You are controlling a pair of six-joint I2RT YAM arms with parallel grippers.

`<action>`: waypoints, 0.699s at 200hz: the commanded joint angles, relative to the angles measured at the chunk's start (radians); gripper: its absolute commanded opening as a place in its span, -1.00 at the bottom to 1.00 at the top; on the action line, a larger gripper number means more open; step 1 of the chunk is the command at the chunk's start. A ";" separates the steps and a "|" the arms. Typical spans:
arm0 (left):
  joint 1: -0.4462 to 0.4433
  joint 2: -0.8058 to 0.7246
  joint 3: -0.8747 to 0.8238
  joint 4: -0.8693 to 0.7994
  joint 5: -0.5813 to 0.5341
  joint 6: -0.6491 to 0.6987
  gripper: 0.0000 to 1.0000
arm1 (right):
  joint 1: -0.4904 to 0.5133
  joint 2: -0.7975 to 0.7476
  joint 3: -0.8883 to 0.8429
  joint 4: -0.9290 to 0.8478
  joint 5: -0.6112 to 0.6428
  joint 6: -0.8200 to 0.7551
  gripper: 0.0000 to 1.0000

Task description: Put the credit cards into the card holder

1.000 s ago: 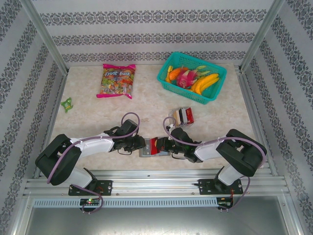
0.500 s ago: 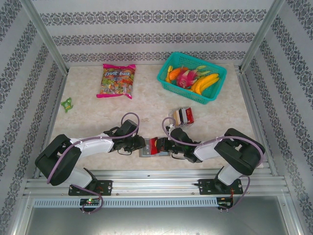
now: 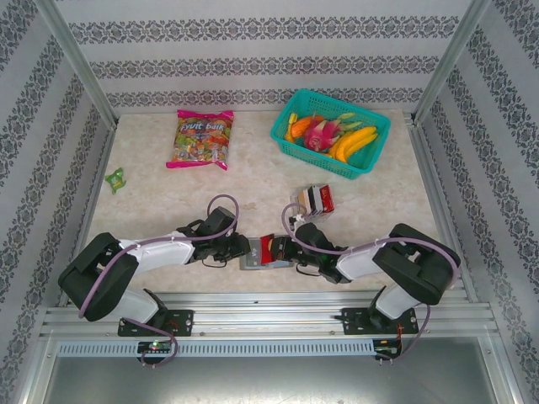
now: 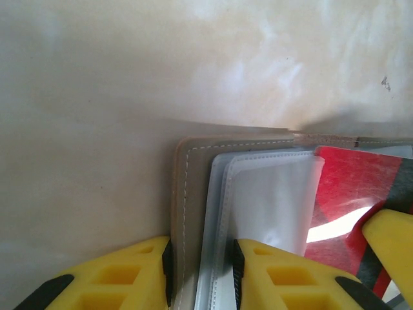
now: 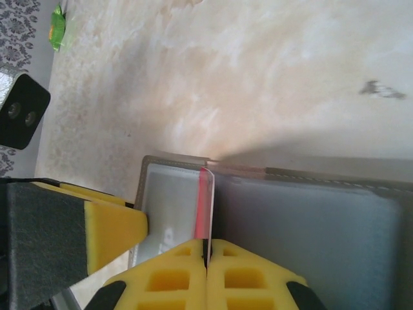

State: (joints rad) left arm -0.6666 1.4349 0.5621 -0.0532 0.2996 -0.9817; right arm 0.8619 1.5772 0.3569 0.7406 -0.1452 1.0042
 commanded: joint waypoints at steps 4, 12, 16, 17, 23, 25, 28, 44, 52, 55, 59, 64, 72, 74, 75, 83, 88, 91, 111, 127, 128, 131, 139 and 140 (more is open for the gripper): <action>-0.031 0.011 -0.016 0.029 0.095 -0.028 -0.35 | 0.035 0.080 0.031 0.023 -0.006 0.015 -1.00; -0.030 0.008 -0.021 0.032 0.093 -0.031 -0.35 | 0.034 0.099 0.036 0.042 -0.025 0.024 -1.00; -0.030 0.006 -0.022 0.035 0.092 -0.032 -0.35 | 0.034 0.104 0.039 0.045 -0.032 0.026 -1.00; -0.031 0.006 -0.023 0.035 0.093 -0.033 -0.35 | 0.035 0.105 0.040 0.046 -0.032 0.027 -1.00; -0.031 0.005 -0.025 0.038 0.092 -0.034 -0.35 | 0.037 0.114 0.042 0.049 -0.042 0.029 -1.00; -0.032 0.004 -0.026 0.037 0.092 -0.035 -0.35 | 0.036 0.116 0.042 0.049 -0.044 0.030 -1.00; -0.031 0.003 -0.026 0.037 0.092 -0.035 -0.35 | 0.036 0.116 0.043 0.049 -0.048 0.032 -1.00; -0.031 0.003 -0.024 0.029 0.088 -0.031 -0.35 | 0.035 0.109 0.039 0.040 -0.051 0.035 -1.00; -0.031 0.003 -0.022 0.025 0.084 -0.029 -0.35 | 0.032 0.092 0.035 0.023 -0.051 0.035 -1.00; -0.030 0.003 -0.022 0.023 0.084 -0.029 -0.35 | 0.030 0.086 0.035 0.017 -0.050 0.034 -1.00; -0.031 0.002 -0.022 0.021 0.083 -0.026 -0.35 | 0.031 0.070 0.035 -0.003 -0.048 0.031 -1.00; -0.031 0.003 -0.021 0.020 0.080 -0.026 -0.36 | 0.029 0.054 0.036 -0.034 -0.047 0.029 -1.00; -0.031 0.003 -0.023 0.021 0.079 -0.029 -0.36 | 0.028 0.023 0.035 -0.088 -0.037 0.020 -1.00; -0.031 0.002 -0.022 0.021 0.079 -0.028 -0.36 | 0.028 0.013 0.036 -0.099 -0.034 0.018 -1.00; -0.031 0.002 -0.022 0.020 0.079 -0.029 -0.36 | 0.028 0.011 0.034 -0.105 -0.033 0.017 -1.00; -0.031 0.002 -0.023 0.017 0.075 -0.028 -0.36 | 0.025 -0.021 0.029 -0.150 -0.014 0.012 -1.00; -0.031 0.001 -0.024 0.017 0.073 -0.030 -0.36 | 0.023 -0.035 0.024 -0.171 -0.006 0.010 -1.00; -0.031 0.001 -0.025 0.016 0.072 -0.031 -0.36 | 0.021 -0.043 0.021 -0.180 -0.003 0.010 -1.00; -0.031 0.002 -0.023 0.018 0.071 -0.030 -0.36 | 0.005 -0.060 0.005 -0.200 -0.021 0.016 -1.00; -0.031 0.003 -0.021 0.019 0.072 -0.029 -0.36 | 0.006 -0.038 0.011 -0.189 -0.050 0.025 -1.00; -0.031 0.003 -0.021 0.018 0.072 -0.029 -0.36 | 0.006 -0.036 0.012 -0.189 -0.051 0.025 -1.00; -0.031 0.004 -0.021 0.019 0.072 -0.031 -0.36 | 0.008 -0.031 0.013 -0.185 -0.054 0.030 -1.00; -0.031 0.002 -0.021 0.020 0.071 -0.031 -0.36 | 0.011 -0.018 0.013 -0.170 -0.059 0.038 -1.00; -0.031 0.002 -0.021 0.020 0.071 -0.031 -0.36 | 0.010 -0.017 0.013 -0.168 -0.059 0.039 -1.00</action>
State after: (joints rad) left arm -0.6666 1.4319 0.5583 -0.0463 0.3027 -0.9966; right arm 0.8722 1.5280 0.3836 0.6201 -0.1539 1.0393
